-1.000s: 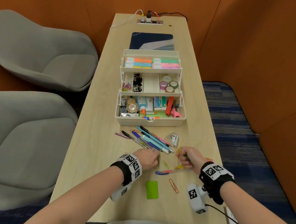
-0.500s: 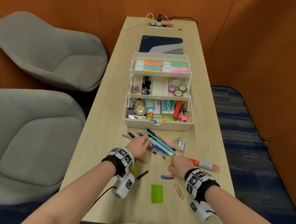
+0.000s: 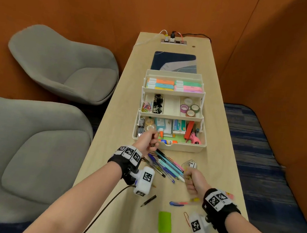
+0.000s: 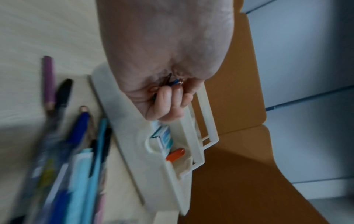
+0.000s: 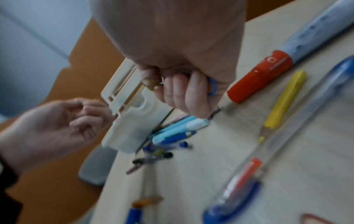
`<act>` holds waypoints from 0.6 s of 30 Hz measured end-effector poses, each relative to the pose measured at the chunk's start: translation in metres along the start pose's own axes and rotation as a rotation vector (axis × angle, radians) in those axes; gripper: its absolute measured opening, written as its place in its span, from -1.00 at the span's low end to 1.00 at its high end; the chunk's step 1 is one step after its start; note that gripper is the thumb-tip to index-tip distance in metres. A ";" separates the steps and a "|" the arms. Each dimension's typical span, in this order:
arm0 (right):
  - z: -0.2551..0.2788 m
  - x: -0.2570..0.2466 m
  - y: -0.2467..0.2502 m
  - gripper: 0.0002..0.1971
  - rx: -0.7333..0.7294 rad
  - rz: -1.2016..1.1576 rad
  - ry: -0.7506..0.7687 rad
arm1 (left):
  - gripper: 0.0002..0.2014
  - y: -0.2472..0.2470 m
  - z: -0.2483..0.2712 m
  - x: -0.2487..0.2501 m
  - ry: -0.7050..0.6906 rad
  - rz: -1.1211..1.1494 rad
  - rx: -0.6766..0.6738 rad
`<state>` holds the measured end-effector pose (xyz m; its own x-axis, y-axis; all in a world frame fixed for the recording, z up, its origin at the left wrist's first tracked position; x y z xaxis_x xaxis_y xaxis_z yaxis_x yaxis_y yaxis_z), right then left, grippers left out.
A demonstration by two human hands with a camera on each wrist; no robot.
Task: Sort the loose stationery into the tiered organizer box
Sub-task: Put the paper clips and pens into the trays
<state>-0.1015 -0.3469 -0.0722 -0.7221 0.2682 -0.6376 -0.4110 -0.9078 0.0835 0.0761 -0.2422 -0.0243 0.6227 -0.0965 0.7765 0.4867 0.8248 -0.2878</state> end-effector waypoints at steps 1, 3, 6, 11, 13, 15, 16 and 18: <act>0.000 -0.002 -0.002 -0.71 -0.039 -0.141 -0.006 | -0.62 -0.001 -0.005 0.013 -0.021 0.023 0.001; 0.001 -0.010 -0.003 -0.69 -0.094 -0.324 0.011 | -0.59 0.001 -0.015 0.041 -0.067 0.041 0.038; 0.001 -0.022 -0.010 -0.71 -0.173 -0.489 0.029 | -0.65 0.016 -0.031 0.083 -0.091 0.001 0.196; 0.004 -0.036 -0.022 -0.76 -0.219 -0.533 0.034 | -0.72 0.033 -0.051 0.133 -0.051 -0.290 0.366; 0.005 -0.039 -0.027 -0.78 -0.235 -0.521 0.042 | -0.70 0.036 -0.058 0.142 -0.043 -0.433 0.401; 0.006 -0.041 -0.030 -0.80 -0.249 -0.504 0.044 | -0.72 0.039 -0.067 0.147 -0.052 -0.508 0.433; 0.007 -0.042 -0.031 -0.80 -0.255 -0.504 0.039 | -0.74 0.040 -0.070 0.149 -0.059 -0.527 0.441; 0.007 -0.044 -0.033 -0.83 -0.269 -0.506 0.032 | -0.82 0.040 -0.074 0.150 -0.059 -0.526 0.446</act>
<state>-0.0605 -0.3264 -0.0416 -0.4536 0.6844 -0.5708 -0.5418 -0.7203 -0.4331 0.2343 -0.2645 0.0388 0.3321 -0.5264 0.7827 0.4086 0.8282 0.3837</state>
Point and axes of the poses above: each hand's wrist, its own z-axis away from the middle knuckle, its own y-axis out of the back of the hand, x = y × z, the point moved 10 cm from there along -z, towards the middle knuckle, and after that the axes turned 2 degrees about z, right-handed, at the moved point
